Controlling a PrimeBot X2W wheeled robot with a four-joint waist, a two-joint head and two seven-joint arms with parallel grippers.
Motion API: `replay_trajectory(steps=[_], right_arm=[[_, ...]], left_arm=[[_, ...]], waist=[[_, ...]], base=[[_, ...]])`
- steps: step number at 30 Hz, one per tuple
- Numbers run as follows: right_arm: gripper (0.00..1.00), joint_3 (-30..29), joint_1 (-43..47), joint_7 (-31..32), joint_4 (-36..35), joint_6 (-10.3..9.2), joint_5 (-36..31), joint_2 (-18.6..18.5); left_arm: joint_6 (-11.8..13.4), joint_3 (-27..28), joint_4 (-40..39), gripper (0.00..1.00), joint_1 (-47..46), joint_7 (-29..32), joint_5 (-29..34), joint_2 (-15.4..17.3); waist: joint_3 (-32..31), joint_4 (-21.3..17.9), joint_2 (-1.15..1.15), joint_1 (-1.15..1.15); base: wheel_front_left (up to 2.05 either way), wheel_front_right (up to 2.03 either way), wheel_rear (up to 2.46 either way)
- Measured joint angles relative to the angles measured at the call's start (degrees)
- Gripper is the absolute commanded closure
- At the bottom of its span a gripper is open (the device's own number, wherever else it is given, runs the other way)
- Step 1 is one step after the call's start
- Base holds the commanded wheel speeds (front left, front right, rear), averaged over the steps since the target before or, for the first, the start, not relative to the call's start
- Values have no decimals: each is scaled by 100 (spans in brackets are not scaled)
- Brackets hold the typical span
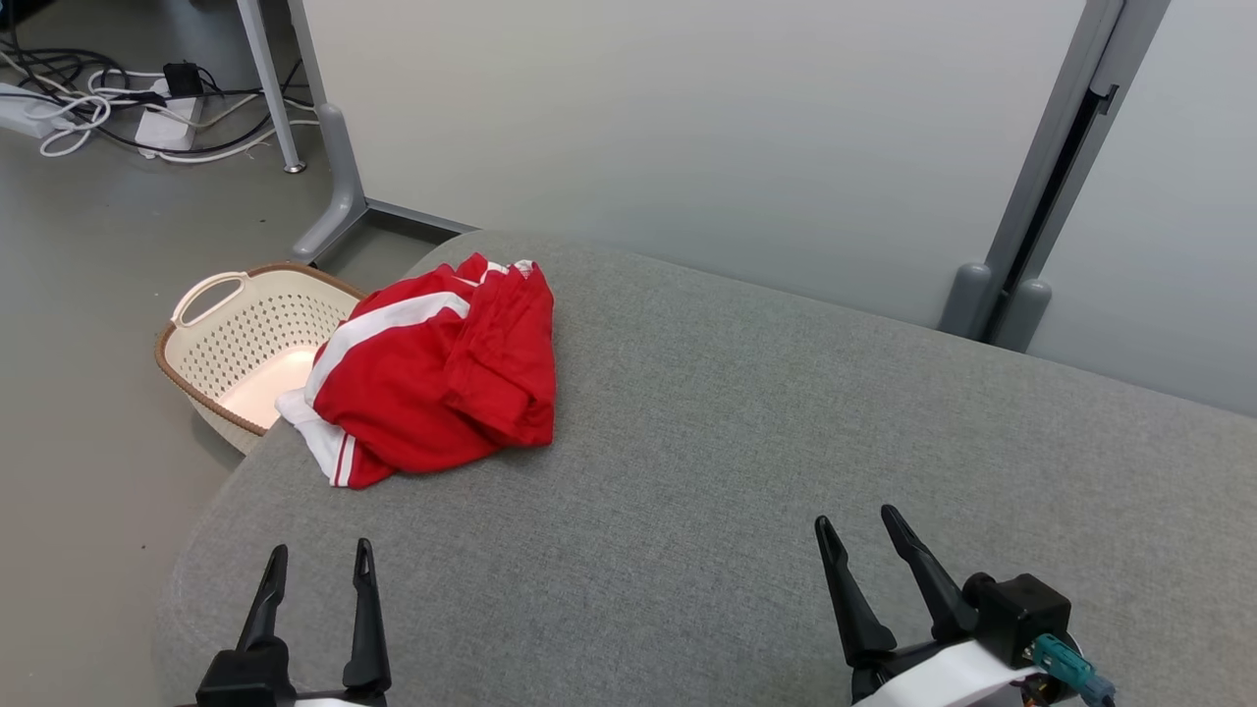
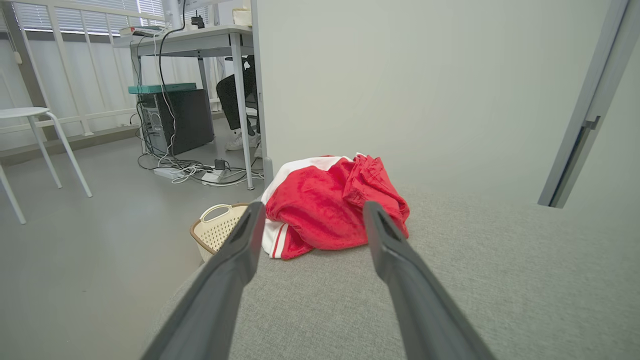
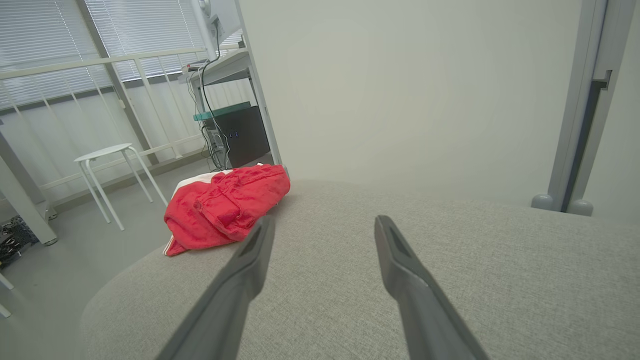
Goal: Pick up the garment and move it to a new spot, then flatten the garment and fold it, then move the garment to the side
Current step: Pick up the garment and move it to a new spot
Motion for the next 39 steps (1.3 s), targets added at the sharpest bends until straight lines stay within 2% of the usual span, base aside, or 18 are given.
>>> replay_trajectory(steps=[11, 14, 19, 25, 30, 39], right_arm=[[0, -356, 138, 0, -29, 0, -82, 2], [0, -550, 123, 0, -68, 0, -266, 0], [0, -938, -39, 0, -151, 0, -655, 0], [0, -1374, -210, 102, -421, -1, -1056, -2], [0, -1478, -342, 210, -665, 0, -1248, 0], [0, -1425, -464, 311, -910, 0, -1363, 0]], left_arm=[[-78, 314, 100, 0, -198, 0, -60, 22], [-240, 396, 199, 0, -389, 0, -111, 89], [-433, 517, 613, 0, -1130, 202, -148, 476], [-879, 521, 1376, 0, -2346, 1336, -216, 1220], [-1161, 411, 2209, 0, -3303, 2019, -266, 1758], [-1314, 129, 3428, 0, -4257, 2371, -342, 2124]], waist=[[40, -155, 0, 0], [208, -264, 0, 0], [605, -457, 0, 0], [1144, -669, 0, 1], [1594, -826, 0, 0], [2181, -1083, 0, 0]], base=[[0, 0, 0], [0, 0, 0], [0, 0, 0], [0, 0, 0], [0, 0, 0], [0, 0, 0]])
